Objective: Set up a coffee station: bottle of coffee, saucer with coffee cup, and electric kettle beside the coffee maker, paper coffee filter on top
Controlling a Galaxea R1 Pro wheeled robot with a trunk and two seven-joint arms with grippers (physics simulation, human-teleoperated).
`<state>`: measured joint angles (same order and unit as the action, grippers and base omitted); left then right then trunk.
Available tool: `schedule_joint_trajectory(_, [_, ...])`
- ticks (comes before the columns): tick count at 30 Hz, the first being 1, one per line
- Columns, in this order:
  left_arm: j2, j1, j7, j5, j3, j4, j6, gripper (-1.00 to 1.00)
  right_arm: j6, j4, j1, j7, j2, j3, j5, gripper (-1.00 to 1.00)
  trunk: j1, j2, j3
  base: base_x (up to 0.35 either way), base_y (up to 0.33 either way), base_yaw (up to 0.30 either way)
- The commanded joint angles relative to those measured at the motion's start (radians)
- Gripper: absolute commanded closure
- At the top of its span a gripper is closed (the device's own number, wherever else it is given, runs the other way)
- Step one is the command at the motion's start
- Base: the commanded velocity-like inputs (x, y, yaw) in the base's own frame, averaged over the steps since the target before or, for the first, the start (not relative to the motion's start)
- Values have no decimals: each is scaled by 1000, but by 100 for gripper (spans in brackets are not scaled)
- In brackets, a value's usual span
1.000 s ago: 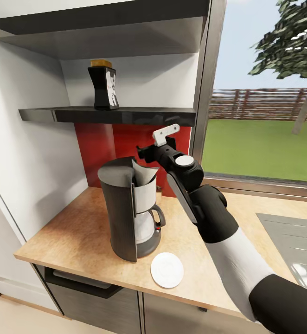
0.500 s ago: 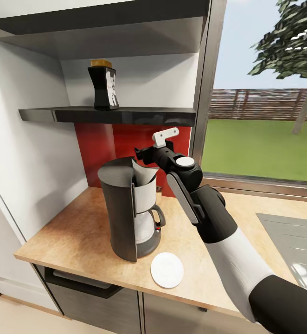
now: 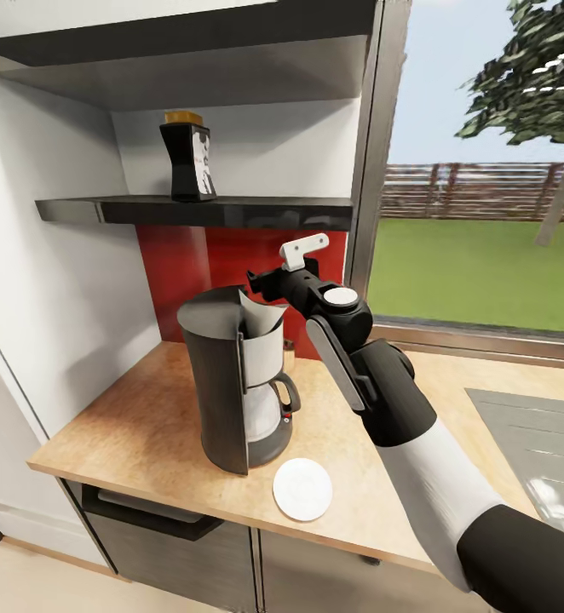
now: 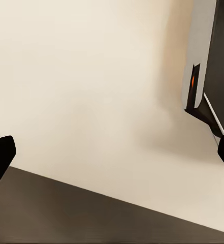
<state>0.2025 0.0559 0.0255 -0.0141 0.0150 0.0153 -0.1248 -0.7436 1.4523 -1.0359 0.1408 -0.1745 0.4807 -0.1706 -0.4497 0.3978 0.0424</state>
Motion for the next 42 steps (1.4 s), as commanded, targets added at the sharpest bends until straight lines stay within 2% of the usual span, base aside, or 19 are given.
schedule_joint_trajectory(1, [0, -1, 2, -1, 2, 2, -6, -100, -3, 1, -1, 10, 0, 1, -10, -100, 0, 2, 2, -214, -145, 0])
schedule_joint_trajectory(23, [0, -1, 2, -1, 0, 0, -6, -100, -3, 2, 7, 10, 0, 1, -10, -100, 0, 2, 2, -256, -168, 0])
schedule_joint_trajectory(30, [0, -8, 2, -1, -1, -4, -6, -100, -4, 3, 55, 10, 0, 1, -10, -100, 0, 2, 2, -278, -159, 0])
schedule_joint_trajectory(38, [-1, -13, 2, 0, -2, -9, -9, -100, -4, 28, 173, 10, 0, 1, -10, -100, 0, 2, 2, -280, -136, 0])
schedule_joint_trajectory(42, [-2, -14, 3, 0, -3, -19, -16, -100, 3, 33, 249, 9, 34, 1, -11, -100, 0, 2, 2, -110, -46, 0])
